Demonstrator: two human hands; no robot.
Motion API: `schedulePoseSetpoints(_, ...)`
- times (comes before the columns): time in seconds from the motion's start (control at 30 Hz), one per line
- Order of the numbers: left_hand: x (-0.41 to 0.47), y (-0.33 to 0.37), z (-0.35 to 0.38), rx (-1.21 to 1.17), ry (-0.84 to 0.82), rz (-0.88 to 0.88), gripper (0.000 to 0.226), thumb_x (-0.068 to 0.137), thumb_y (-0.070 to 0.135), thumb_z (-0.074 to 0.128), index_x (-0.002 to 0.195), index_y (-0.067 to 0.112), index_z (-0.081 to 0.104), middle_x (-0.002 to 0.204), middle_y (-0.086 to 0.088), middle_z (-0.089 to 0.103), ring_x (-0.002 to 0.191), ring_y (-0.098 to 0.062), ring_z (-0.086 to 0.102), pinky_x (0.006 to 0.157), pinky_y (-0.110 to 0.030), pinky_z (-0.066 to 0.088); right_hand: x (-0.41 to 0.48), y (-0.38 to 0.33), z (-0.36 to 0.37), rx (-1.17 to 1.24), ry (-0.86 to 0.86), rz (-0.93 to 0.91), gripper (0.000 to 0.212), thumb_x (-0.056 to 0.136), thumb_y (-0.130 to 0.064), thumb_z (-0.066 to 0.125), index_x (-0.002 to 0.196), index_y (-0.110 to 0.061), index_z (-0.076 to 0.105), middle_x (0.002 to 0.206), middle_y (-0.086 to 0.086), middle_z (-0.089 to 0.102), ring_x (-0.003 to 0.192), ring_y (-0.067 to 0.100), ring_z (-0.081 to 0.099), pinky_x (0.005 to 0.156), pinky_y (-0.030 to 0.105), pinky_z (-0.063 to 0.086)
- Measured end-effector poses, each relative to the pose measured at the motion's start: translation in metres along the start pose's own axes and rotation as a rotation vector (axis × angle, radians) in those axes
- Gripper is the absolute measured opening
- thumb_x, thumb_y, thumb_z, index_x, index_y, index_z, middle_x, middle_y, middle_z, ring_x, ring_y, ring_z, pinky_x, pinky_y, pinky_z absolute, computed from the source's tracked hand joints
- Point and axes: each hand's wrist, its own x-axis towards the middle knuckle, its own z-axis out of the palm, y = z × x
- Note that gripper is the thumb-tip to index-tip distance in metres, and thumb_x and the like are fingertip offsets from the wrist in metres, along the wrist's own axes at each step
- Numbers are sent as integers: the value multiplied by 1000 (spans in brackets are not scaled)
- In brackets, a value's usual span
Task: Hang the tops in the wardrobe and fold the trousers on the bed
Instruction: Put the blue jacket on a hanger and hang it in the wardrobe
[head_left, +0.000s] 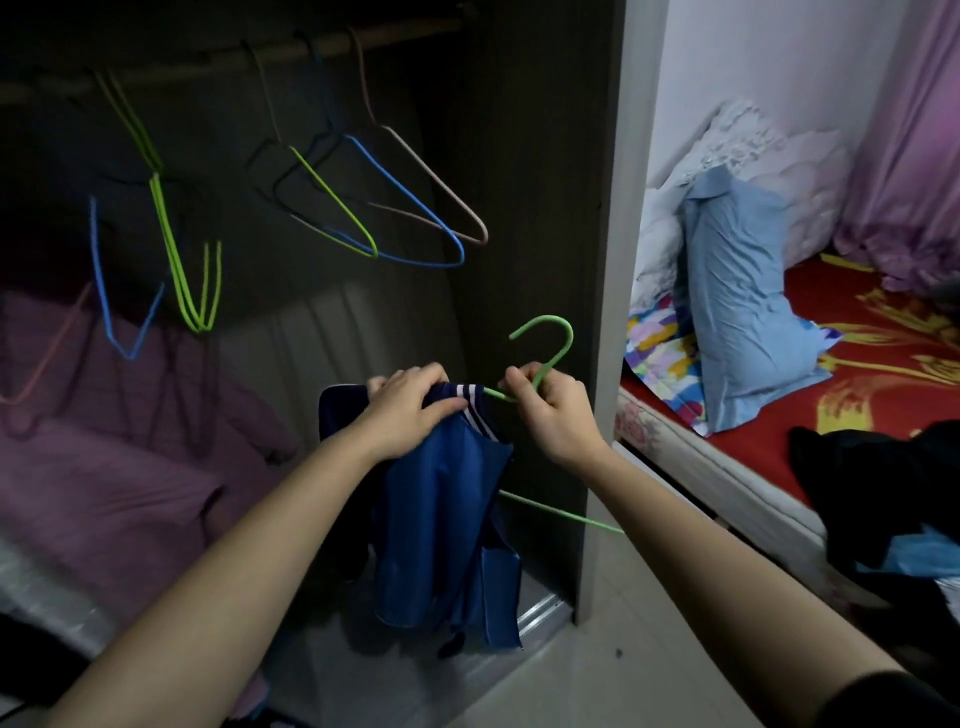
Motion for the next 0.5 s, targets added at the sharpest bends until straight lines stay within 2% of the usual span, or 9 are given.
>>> schedulePoseSetpoints(0.07,-4,0,2,-18,81,-24,24,96,48,51,91,24,51,96,4,57,102,-18,50,89,-39,26,-1,7,0,-265,95,-69,34,100,-53,47,111,-24,62,94,-10,65,84,5,62,75,32,53)
schedulePoseSetpoints(0.13,-4,-1,0,-42,158,-71,24,97,44,51,93,21,51,97,1,56,104,-21,49,90,-41,26,-9,24,-2,-574,274,-169,42,97,-56,49,124,-24,52,111,-5,55,100,9,52,86,30,43)
schedulePoseSetpoints(0.2,-2,-5,-6,-71,263,-119,23,97,42,53,93,19,51,99,-1,57,107,-25,49,93,-43,27,-21,40,-7,-693,412,-294,37,95,-50,56,118,-22,51,109,2,51,99,14,47,85,32,37)
schedulePoseSetpoints(0.23,-1,-6,-10,-84,326,-138,23,96,41,55,93,19,51,99,-2,58,108,-27,49,95,-44,27,-27,49,-9,-708,405,-357,30,95,-47,58,111,-22,51,103,1,51,93,13,47,81,31,38)
schedulePoseSetpoints(0.3,3,-6,-19,-95,444,-149,28,93,45,61,90,19,52,96,-2,60,107,-28,51,94,-43,27,-37,67,-9,-719,216,-397,20,96,-45,56,99,-27,49,91,-6,49,80,10,51,66,24,41)
schedulePoseSetpoints(0.37,6,0,-27,-82,507,-127,39,87,57,64,88,20,51,93,1,60,103,-25,52,89,-40,26,-46,83,-3,-738,-17,-276,22,96,-51,50,104,-31,47,93,-11,49,79,9,56,59,19,40)
schedulePoseSetpoints(0.43,8,9,-35,-60,542,-87,46,81,63,66,87,21,50,90,2,59,99,-23,52,84,-37,24,-52,102,6,-775,-167,-120,38,94,-52,49,124,-28,46,108,-6,51,95,14,59,66,25,47)
schedulePoseSetpoints(0.5,8,17,-40,-59,571,-43,47,79,63,68,86,20,49,87,3,58,97,-23,53,83,-37,25,-53,117,12,-793,-267,14,58,94,-48,51,144,-23,36,126,1,48,112,20,55,84,33,52)
